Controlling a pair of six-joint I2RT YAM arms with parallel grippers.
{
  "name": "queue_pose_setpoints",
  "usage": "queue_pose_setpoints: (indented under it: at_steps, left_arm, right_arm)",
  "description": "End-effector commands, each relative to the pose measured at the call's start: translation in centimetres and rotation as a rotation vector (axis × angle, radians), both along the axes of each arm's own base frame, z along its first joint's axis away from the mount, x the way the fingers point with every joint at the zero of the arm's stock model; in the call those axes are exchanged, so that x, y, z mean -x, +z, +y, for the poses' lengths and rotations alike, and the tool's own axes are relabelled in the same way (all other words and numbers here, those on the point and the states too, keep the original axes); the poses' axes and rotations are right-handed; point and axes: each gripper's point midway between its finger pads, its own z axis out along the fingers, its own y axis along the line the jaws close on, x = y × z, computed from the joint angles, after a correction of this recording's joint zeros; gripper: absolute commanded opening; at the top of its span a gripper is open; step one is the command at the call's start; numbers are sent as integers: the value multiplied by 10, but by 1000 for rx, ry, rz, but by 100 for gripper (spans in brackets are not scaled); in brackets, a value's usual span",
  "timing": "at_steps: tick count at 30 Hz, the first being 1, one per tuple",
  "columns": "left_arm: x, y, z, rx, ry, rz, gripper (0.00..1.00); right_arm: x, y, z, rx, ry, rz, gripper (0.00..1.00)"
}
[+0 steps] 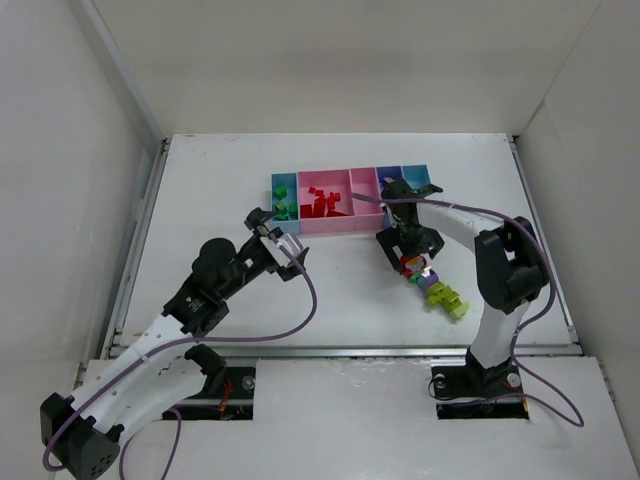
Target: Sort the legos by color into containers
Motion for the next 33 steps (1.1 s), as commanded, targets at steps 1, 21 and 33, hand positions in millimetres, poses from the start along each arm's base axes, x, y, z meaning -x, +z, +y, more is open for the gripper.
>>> queue_pose_setpoints:
  at_steps: [1,21,33]
  left_arm:
    - [1,9,-1,43,3,-27,100]
    - [-8,-1,-2,24,-3,-34,100]
    - [-16,-3,24,15,112,-44,100]
  right_arm:
    - [5,-11,-1,21,-3,36,100]
    - [18,12,175,-211,619,-107,59]
    - [10,39,236,-282,746,-192,100]
